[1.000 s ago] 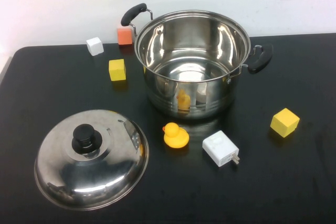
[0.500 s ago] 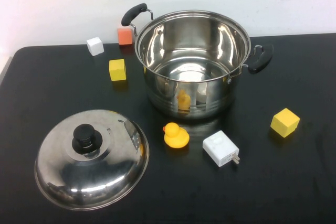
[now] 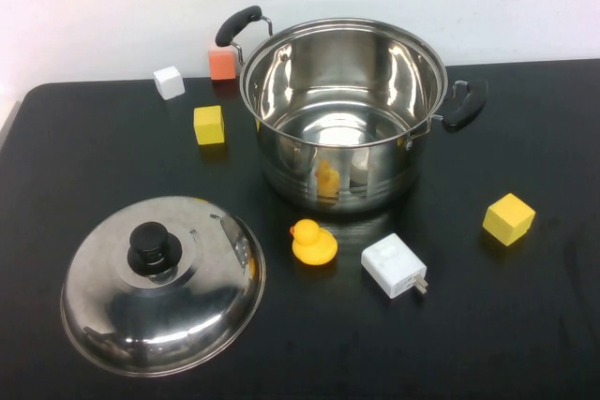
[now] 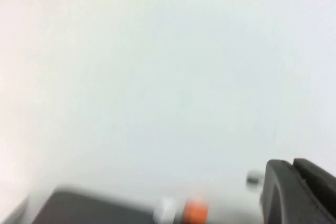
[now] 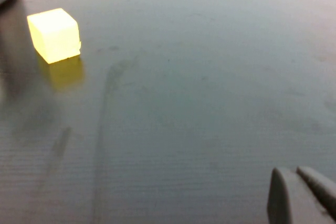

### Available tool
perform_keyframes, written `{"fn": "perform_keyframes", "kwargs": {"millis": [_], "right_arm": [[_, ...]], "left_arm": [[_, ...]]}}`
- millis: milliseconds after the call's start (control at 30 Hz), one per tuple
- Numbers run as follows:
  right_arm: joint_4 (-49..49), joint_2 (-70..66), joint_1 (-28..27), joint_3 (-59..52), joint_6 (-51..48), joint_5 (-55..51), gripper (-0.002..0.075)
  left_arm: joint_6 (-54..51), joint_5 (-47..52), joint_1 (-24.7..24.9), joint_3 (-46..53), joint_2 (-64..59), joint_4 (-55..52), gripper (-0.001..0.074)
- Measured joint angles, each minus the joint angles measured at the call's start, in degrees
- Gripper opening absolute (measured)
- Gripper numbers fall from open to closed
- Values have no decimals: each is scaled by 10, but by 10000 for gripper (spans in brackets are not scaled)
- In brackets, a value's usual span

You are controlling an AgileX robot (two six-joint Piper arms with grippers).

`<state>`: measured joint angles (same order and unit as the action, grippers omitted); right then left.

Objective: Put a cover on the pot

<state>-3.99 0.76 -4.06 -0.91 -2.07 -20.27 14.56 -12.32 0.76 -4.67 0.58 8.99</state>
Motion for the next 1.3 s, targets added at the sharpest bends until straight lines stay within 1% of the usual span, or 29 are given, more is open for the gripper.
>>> {"fn": "perform_keyframes", "kwargs": {"millis": [67, 133, 233, 367, 500, 633, 700, 767, 800, 867, 900, 967, 1033, 1067, 1100, 1133, 1200, 1300], "right_arm": [[0, 0, 0, 0, 0, 0, -2], [0, 0, 0, 0, 0, 0, -2], [0, 0, 0, 0, 0, 0, -2], [0, 0, 0, 0, 0, 0, -2], [0, 0, 0, 0, 0, 0, -2], [0, 0, 0, 0, 0, 0, -2], [0, 0, 0, 0, 0, 0, -2], [0, 0, 0, 0, 0, 0, -2], [0, 0, 0, 0, 0, 0, -2], [0, 0, 0, 0, 0, 0, -2], [0, 0, 0, 0, 0, 0, -2], [0, 0, 0, 0, 0, 0, -2], [0, 0, 0, 0, 0, 0, -2], [0, 0, 0, 0, 0, 0, -2], [0, 0, 0, 0, 0, 0, -2], [0, 0, 0, 0, 0, 0, -2], [0, 0, 0, 0, 0, 0, -2], [0, 0, 0, 0, 0, 0, -2]], "left_arm": [[-16, 81, 0, -46, -21, -2, -1], [-31, 119, 0, -89, -55, -3, -1], [-39, 148, 0, -143, -127, -4, -1], [-42, 164, 0, -202, -230, -5, -2], [-42, 117, 0, -221, -332, -5, -2], [-26, 35, 4, -222, -441, -9, -2], [-22, -4, 14, -222, -479, -42, -1], [-19, -24, 29, -222, -511, -94, 16], [-16, -27, 39, -222, -522, -118, 34], [-8, -33, 60, -222, -547, -168, 112], [-4, -36, 73, -222, -559, -193, 170], [2, -41, 97, -223, -585, -232, 310], [4, -42, 114, -223, -610, -253, 438], [4, -43, 119, -223, -625, -257, 497], [5, -44, 122, -223, -637, -259, 536], [6, -44, 124, -223, -651, -260, 570], [6, -46, 126, -223, -677, -262, 604], [6, -60, 126, -223, -705, -263, 624]]}}
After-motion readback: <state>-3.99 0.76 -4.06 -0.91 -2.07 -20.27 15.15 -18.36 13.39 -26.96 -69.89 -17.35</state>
